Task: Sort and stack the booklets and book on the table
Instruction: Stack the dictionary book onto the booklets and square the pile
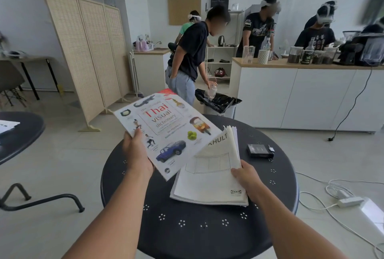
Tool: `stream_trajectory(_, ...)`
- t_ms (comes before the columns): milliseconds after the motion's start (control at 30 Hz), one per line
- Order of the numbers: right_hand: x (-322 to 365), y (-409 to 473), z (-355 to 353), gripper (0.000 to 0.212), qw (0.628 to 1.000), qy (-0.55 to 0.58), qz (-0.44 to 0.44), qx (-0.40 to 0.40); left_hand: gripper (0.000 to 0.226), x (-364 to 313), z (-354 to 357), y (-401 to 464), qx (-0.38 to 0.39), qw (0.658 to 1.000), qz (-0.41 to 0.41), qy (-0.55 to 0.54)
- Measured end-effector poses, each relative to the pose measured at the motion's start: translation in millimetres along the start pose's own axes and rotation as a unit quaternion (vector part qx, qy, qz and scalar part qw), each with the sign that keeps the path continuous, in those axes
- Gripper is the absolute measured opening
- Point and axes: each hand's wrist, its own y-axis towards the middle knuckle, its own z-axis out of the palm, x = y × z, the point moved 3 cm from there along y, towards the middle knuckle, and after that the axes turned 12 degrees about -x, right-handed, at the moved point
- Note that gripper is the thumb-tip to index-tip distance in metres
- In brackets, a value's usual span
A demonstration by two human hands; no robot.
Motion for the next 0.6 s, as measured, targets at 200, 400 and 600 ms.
stream_trajectory(200, -3, 2, -6, 0.023, 0.999, 0.027, 0.000, 0.021, 0.018, 27, 2, -12, 0.131, 0.970, -0.019, 0.205)
stream_trajectory(400, -3, -3, -5, 0.038, 0.996, 0.046, -0.022, 0.077, 0.017, 60, -2, -21, 0.172, 0.910, 0.022, 0.376)
stream_trajectory(600, -1, -7, 1, 0.032, 0.992, -0.022, -0.066, 0.106, 0.032, 73, -7, -17, 0.138, 0.849, 0.062, 0.506)
